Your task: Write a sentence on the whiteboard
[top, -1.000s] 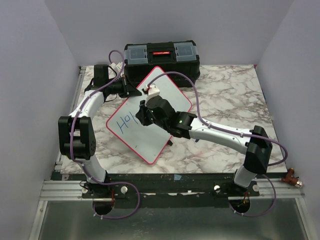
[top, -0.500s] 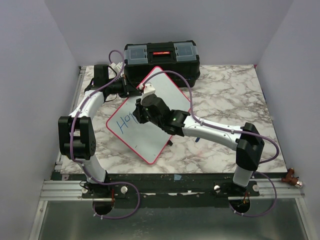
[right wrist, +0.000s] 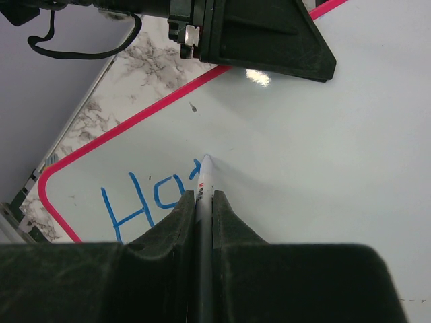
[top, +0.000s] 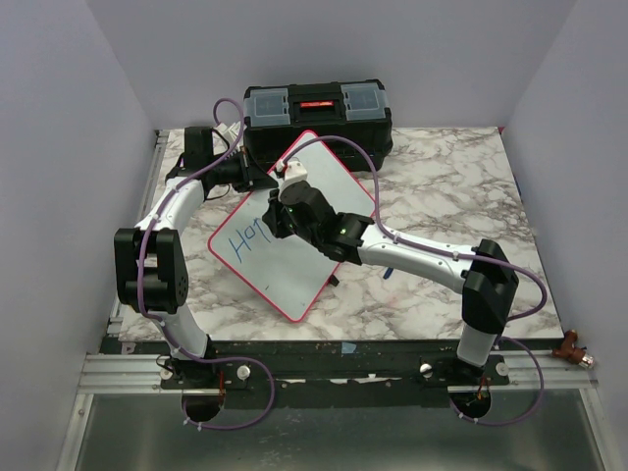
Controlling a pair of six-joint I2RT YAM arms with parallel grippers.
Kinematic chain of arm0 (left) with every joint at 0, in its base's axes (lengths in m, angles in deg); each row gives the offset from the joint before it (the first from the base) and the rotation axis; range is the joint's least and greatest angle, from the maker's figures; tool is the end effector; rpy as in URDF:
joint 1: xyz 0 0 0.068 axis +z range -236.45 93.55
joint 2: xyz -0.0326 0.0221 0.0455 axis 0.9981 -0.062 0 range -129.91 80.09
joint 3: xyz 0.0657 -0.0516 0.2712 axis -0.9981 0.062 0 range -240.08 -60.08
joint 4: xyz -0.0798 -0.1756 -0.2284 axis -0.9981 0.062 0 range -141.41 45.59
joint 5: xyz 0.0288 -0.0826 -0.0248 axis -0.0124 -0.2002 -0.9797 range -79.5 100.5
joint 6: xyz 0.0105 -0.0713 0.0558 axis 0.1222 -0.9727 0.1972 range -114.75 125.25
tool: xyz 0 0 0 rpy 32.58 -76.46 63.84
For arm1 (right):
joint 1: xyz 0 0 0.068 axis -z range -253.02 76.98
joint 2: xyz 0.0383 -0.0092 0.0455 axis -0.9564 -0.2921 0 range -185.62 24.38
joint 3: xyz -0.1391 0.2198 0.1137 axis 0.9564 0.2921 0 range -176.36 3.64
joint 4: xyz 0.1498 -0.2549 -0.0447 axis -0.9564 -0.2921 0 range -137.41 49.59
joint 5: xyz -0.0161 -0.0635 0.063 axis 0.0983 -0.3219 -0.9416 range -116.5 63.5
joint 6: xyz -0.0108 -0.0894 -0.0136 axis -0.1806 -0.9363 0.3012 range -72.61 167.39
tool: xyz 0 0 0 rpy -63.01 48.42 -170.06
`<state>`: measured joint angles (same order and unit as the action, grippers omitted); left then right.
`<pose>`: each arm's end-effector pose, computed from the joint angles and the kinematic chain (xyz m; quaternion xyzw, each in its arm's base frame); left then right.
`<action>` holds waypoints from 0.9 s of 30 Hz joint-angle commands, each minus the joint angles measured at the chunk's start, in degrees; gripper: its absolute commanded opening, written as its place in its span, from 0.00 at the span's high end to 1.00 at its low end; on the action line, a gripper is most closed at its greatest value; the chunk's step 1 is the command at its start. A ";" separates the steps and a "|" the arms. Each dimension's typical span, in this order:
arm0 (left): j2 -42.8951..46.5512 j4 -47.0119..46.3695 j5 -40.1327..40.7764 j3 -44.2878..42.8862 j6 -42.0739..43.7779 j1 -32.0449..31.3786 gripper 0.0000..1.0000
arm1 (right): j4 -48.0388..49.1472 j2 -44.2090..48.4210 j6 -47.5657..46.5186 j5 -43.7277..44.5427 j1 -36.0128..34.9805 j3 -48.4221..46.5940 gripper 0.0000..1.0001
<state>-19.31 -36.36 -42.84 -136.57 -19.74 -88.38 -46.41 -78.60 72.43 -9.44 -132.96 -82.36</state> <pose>0.4448 -0.0805 0.2540 0.0325 0.8262 -0.4835 0.2874 0.2770 0.4307 0.2968 -0.1692 0.8112 0.2776 0.4861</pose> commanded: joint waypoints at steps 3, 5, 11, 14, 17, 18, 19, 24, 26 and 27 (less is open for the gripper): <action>2.28 -1.25 2.97 -1.61 3.46 -0.51 1.00 | -0.87 -0.49 0.41 0.74 0.32 2.20 0.99; 2.35 -1.20 2.94 -1.63 3.46 -0.44 1.00 | -1.03 0.19 0.70 0.65 0.29 3.07 0.99; 2.41 -1.16 2.96 -1.65 3.46 -0.49 1.00 | -1.21 1.75 1.70 -0.08 0.32 5.06 0.99; 2.51 -1.01 3.02 -1.64 3.45 -0.57 1.00 | -1.45 2.63 2.12 -0.48 0.32 6.26 0.99; 2.54 -0.99 3.07 -1.50 3.46 -0.54 1.00 | -1.43 3.62 2.67 -0.92 0.33 7.51 0.99; 2.49 -0.99 3.08 -1.55 3.46 -0.55 1.00 | -1.39 3.90 3.01 -1.23 0.34 7.80 0.99; 2.48 -1.03 3.12 -1.53 3.45 -0.60 1.00 | -1.47 4.12 3.07 -1.47 0.35 8.03 0.99; 2.54 -0.91 3.24 -1.49 3.55 -0.64 1.00 | -0.48 5.08 3.72 -4.08 0.31 8.99 0.99; 2.54 -0.90 3.25 -1.58 3.55 -0.62 1.00 | 0.03 5.16 3.69 -5.25 0.29 8.94 0.99; 2.57 -0.82 3.33 -1.63 3.55 -0.66 1.00 | 0.25 5.27 3.62 -5.92 0.35 8.85 0.99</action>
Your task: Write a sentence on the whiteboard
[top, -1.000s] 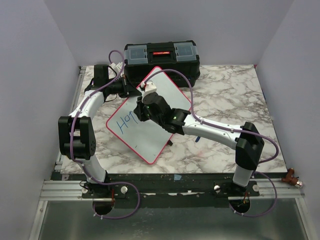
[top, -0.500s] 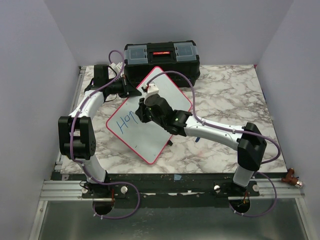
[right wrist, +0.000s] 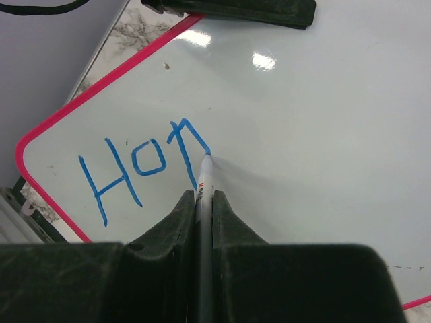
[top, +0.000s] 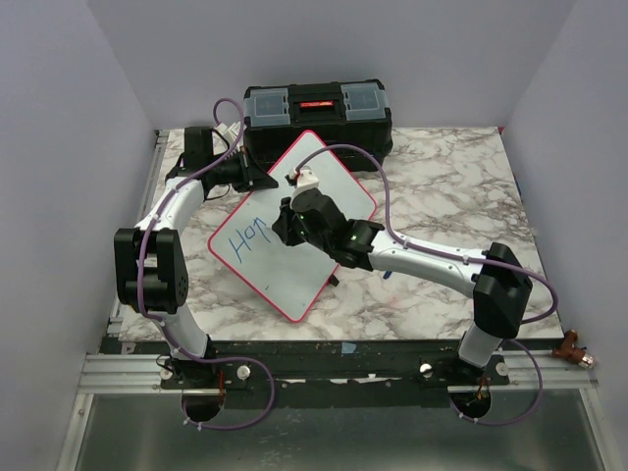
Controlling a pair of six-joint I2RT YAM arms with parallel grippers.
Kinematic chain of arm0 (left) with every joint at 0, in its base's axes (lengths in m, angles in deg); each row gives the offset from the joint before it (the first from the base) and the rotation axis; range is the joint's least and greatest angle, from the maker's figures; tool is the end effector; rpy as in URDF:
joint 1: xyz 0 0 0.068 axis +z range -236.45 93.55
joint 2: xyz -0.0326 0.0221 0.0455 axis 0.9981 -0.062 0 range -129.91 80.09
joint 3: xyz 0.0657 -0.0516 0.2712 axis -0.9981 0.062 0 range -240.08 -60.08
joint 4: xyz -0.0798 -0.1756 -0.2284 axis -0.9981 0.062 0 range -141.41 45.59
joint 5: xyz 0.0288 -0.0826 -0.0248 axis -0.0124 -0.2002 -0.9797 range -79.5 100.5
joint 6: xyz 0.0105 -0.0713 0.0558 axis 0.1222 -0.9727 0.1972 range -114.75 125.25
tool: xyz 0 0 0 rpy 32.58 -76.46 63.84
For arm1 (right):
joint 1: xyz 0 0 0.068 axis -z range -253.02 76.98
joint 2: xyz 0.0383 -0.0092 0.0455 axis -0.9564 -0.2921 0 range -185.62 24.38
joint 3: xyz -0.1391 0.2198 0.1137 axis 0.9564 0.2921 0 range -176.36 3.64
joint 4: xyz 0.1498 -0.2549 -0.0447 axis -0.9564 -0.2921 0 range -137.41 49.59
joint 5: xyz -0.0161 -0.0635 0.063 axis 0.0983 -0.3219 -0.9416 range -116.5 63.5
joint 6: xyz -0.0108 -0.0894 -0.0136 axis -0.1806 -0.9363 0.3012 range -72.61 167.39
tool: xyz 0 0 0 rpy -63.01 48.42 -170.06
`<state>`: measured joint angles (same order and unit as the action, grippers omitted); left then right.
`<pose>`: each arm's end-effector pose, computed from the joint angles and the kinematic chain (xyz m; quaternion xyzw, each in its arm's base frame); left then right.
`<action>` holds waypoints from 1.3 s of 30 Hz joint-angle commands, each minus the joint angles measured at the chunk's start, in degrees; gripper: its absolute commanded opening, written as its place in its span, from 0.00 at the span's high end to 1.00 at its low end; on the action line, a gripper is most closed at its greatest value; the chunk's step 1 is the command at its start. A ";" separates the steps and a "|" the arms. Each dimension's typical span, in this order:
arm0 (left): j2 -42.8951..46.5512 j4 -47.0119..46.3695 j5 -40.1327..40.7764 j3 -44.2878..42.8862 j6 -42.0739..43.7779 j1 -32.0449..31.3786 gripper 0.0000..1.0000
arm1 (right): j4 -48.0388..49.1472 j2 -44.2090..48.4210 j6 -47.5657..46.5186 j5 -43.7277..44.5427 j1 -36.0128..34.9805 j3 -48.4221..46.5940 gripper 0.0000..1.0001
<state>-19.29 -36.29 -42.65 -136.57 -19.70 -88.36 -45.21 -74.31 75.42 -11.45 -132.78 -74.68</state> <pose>0.4449 -0.0802 0.2539 0.0317 0.8268 -0.4822 0.2879 0.2639 0.4106 0.2779 -0.1613 0.8242 0.2888 0.4596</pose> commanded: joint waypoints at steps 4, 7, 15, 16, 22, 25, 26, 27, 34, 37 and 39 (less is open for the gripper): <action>2.53 -0.86 3.17 -1.65 3.59 -0.79 1.00 | 0.79 0.97 0.31 -6.14 0.15 0.70 0.99; 2.62 -0.66 3.28 -1.71 3.59 -0.73 1.00 | 1.54 0.62 -0.22 -6.76 0.14 -0.30 0.99; 2.89 -0.23 3.52 -1.66 3.90 -0.74 1.00 | 2.69 3.76 -2.60 -6.59 0.13 -2.96 0.99; 3.00 -0.25 3.57 -1.66 3.94 -0.85 1.00 | 3.36 5.28 -3.20 -6.45 0.17 -2.48 0.99; 3.13 -0.22 3.73 -1.60 4.03 -0.84 1.00 | 7.86 13.87 -5.63 -4.02 0.18 4.58 0.99; 3.05 -0.25 3.58 -1.68 4.03 -0.89 1.00 | 7.71 16.67 -6.29 -0.91 0.10 7.75 0.99; 3.07 -0.33 3.62 -1.65 4.03 -0.90 1.00 | 7.39 17.22 -6.28 -0.02 0.14 8.66 0.99; 3.06 -0.26 3.54 -1.67 4.03 -0.90 1.00 | 6.88 17.77 -6.28 0.78 0.15 9.41 0.99; 2.96 -0.26 3.42 -1.77 4.03 -0.94 1.00 | 4.93 20.01 -5.78 2.70 0.29 13.24 0.99; 2.92 -0.38 3.36 -1.76 3.97 -0.90 1.00 | 4.89 20.08 -5.36 1.27 0.96 13.79 0.99; 2.92 -0.36 3.29 -1.85 3.94 -0.90 1.00 | 4.89 19.83 -5.11 -0.15 1.68 13.66 1.00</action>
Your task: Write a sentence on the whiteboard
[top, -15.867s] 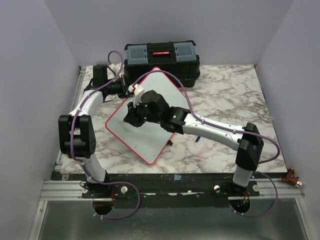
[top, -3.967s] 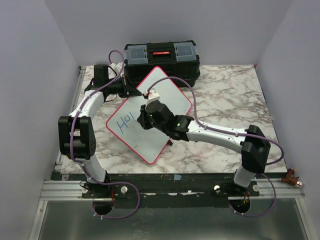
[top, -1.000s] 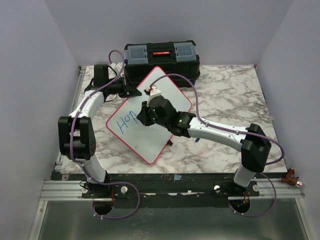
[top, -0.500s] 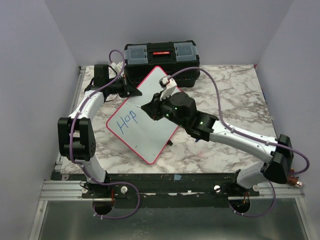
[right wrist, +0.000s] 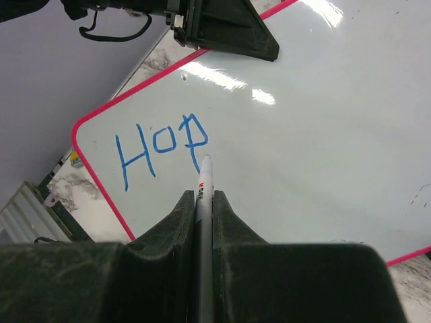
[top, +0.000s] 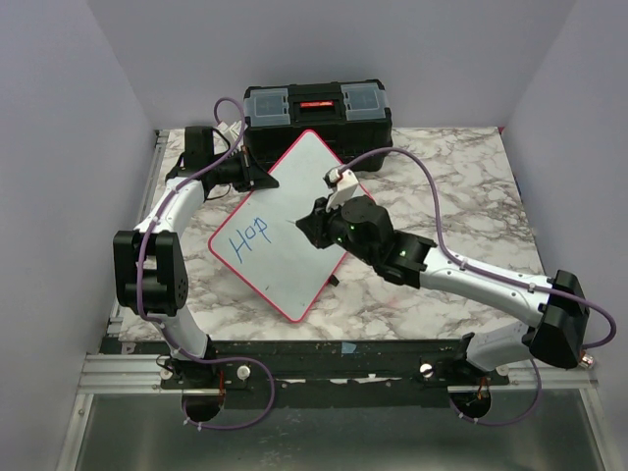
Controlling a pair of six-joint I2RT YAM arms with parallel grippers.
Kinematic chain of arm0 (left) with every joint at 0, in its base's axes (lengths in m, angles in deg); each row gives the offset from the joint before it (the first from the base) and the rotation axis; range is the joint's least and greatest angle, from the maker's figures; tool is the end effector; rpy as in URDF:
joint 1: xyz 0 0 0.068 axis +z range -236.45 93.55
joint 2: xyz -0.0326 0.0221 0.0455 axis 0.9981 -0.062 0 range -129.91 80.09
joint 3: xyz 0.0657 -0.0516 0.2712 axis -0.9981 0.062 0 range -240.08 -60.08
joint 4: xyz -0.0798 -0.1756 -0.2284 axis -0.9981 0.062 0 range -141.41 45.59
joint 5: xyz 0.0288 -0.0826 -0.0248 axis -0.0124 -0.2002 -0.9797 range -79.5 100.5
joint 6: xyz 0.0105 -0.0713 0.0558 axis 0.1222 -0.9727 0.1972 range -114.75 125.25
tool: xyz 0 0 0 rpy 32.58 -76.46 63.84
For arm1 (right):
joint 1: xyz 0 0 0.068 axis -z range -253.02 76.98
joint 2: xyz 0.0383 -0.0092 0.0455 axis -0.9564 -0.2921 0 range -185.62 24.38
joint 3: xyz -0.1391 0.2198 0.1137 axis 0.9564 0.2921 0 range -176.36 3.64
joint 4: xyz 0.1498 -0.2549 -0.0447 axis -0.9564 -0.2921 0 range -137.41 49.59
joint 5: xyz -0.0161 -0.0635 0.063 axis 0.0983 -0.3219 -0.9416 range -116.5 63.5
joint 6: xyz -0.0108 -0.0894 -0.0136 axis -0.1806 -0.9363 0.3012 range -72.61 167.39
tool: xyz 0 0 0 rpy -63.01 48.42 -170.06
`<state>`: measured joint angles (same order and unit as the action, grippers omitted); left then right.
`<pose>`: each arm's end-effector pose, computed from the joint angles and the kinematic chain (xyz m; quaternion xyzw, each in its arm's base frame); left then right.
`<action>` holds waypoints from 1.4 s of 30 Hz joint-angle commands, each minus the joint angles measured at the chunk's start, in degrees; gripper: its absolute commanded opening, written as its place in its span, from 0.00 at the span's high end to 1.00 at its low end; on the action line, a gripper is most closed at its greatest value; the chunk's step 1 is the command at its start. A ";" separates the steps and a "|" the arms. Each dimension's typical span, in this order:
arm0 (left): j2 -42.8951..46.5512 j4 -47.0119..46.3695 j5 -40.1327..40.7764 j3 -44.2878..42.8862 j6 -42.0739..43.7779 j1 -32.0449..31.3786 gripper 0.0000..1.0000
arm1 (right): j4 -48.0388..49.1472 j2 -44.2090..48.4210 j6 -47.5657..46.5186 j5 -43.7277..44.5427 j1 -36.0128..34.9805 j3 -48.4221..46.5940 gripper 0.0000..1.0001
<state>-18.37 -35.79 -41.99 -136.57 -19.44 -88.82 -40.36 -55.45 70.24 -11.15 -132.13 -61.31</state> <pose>0.4419 -0.0831 0.2594 0.0359 0.8273 -0.4784 0.2922 0.2288 0.3403 0.3304 -0.1670 0.7717 0.3165 0.5257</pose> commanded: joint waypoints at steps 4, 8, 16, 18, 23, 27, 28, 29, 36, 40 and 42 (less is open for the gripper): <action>1.88 -0.92 2.52 -1.95 3.73 -0.45 1.00 | 0.03 -0.25 0.83 -3.21 2.54 -0.63 0.99; 1.70 -1.02 2.34 -2.12 3.68 -0.52 1.00 | 0.03 -1.29 1.02 -5.26 3.36 -1.48 0.99; 1.68 -1.71 1.84 -1.78 3.16 -0.58 1.00 | 0.38 -2.31 1.64 -8.21 4.96 -2.01 0.99; 1.80 -1.88 1.82 -1.66 3.08 -0.60 1.00 | 0.47 -2.76 1.37 -8.70 5.01 -2.48 0.99; 2.11 -2.33 1.69 -1.12 2.81 -0.70 1.00 | 0.73 -3.55 0.96 -9.16 5.06 -3.08 0.99; 2.22 -3.04 1.47 -1.00 2.12 -1.12 1.00 | 1.09 -3.80 0.70 -9.29 5.00 -3.09 1.00; 2.25 -3.05 1.47 -1.11 2.02 -1.31 1.00 | 1.09 -3.83 0.70 -9.38 5.03 -3.08 0.99; 2.32 -3.22 1.35 -1.05 1.86 -1.47 1.00 | 1.15 -3.90 0.63 -9.38 5.05 -3.08 0.99; 2.31 -3.69 2.55 -1.58 1.31 -2.59 1.00 | 2.29 -4.67 0.99 -10.25 4.99 -2.82 0.99; 2.46 -3.67 2.93 -1.95 1.22 -3.07 1.00 | 2.49 -4.78 0.89 -10.34 4.98 -2.90 0.99; 2.57 -3.21 3.31 -1.93 1.65 -3.11 1.00 | 2.47 -4.72 0.83 -10.35 5.06 -2.82 0.99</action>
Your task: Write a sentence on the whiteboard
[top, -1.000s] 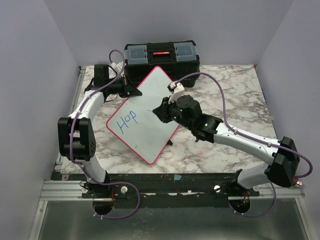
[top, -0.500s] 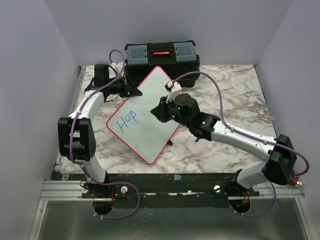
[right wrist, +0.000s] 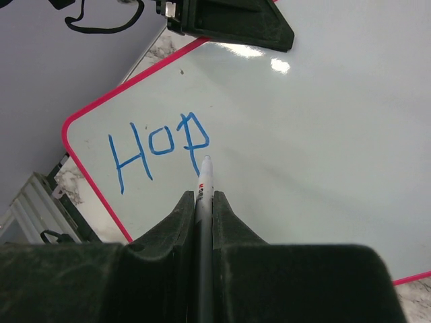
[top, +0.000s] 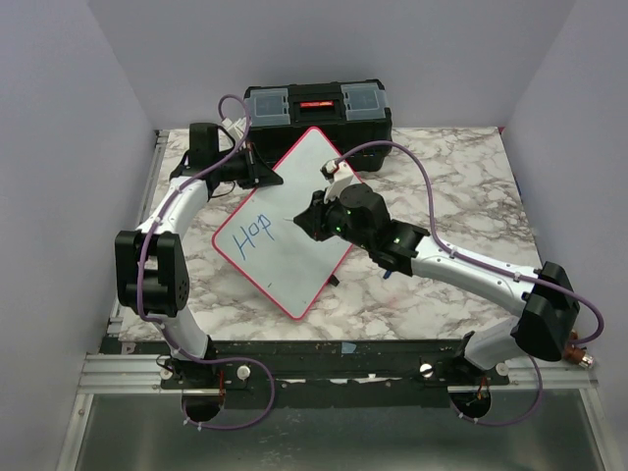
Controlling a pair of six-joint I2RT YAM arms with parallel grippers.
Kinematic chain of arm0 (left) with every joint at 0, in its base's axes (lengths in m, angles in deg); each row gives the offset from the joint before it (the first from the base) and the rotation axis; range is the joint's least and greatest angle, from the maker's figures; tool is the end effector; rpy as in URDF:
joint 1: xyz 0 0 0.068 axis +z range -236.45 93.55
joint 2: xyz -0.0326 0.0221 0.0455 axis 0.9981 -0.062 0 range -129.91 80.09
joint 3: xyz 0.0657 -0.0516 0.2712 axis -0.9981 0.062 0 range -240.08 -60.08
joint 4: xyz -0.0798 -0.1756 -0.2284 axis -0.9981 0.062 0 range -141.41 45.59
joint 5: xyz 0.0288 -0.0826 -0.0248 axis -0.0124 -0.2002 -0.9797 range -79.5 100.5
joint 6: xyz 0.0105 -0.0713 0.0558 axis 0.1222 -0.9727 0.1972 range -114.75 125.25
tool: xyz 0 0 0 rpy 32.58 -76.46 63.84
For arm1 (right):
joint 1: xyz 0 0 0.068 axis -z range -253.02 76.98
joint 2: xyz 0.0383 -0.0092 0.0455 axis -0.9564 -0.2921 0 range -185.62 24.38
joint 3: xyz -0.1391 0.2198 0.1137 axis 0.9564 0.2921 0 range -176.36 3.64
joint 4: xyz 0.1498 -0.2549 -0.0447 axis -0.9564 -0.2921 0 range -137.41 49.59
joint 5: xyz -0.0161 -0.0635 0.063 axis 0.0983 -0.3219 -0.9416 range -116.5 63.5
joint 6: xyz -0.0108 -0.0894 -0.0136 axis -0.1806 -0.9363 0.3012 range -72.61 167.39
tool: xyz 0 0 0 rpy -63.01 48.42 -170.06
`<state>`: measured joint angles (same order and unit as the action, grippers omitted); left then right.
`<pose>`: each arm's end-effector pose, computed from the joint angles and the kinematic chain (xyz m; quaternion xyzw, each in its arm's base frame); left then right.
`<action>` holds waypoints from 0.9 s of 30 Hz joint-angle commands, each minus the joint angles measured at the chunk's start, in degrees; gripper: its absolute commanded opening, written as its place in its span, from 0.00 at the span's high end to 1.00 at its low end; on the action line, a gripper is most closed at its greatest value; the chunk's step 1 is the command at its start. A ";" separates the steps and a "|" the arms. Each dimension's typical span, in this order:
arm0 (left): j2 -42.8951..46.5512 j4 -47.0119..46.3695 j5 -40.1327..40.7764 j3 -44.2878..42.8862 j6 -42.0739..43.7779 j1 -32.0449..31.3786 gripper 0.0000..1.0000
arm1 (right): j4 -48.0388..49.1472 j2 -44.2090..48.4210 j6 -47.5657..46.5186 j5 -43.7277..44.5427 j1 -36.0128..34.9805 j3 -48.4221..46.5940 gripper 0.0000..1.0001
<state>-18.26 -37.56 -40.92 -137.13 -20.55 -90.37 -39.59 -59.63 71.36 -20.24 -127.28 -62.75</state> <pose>0.4437 -0.0944 0.2664 0.0445 0.8231 -0.4786 0.3024 0.2580 0.3431 0.3136 -0.1780 0.7823 0.3416 0.4896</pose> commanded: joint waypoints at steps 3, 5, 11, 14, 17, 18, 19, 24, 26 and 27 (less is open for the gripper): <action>2.63 -1.10 2.36 -1.65 2.84 -1.61 1.00 | 1.97 -0.44 -0.25 -1.04 0.21 -0.94 0.99; 2.96 -1.10 2.19 -1.44 3.01 -1.83 1.00 | 2.08 -0.59 -0.30 -1.10 0.25 -0.78 0.99; 3.33 0.39 2.76 -1.43 4.53 -1.79 1.00 | 2.25 0.03 -0.07 -0.92 0.25 0.36 0.99; 3.30 0.54 2.65 -1.39 4.71 -1.79 1.00 | 2.21 0.40 -0.01 -0.72 0.24 0.89 0.99; 3.31 0.65 2.66 -1.47 4.88 -1.79 1.00 | 2.26 0.92 0.15 -0.39 0.27 1.73 0.99; 3.25 0.70 2.71 -1.43 4.97 -1.79 1.00 | 2.32 1.03 0.12 -0.29 0.28 2.04 0.99; 3.32 0.74 2.70 -1.49 5.04 -1.79 1.00 | 2.29 1.12 0.28 -0.28 0.23 2.15 0.99; 3.18 0.90 2.73 -1.36 5.22 -1.79 1.00 | 2.51 0.80 0.16 -0.46 0.24 2.32 0.99; 3.21 0.85 3.13 -1.38 5.32 -1.79 1.00 | 2.69 0.49 0.00 -0.55 0.29 2.24 0.99; 3.26 0.85 3.28 -1.36 5.32 -1.79 1.00 | 2.78 0.28 -0.02 -0.55 0.29 2.01 0.99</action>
<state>-16.86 -36.07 -39.37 -137.33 -19.41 -91.20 -38.35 -59.56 71.38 -20.39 -127.28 -60.92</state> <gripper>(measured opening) 0.066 0.129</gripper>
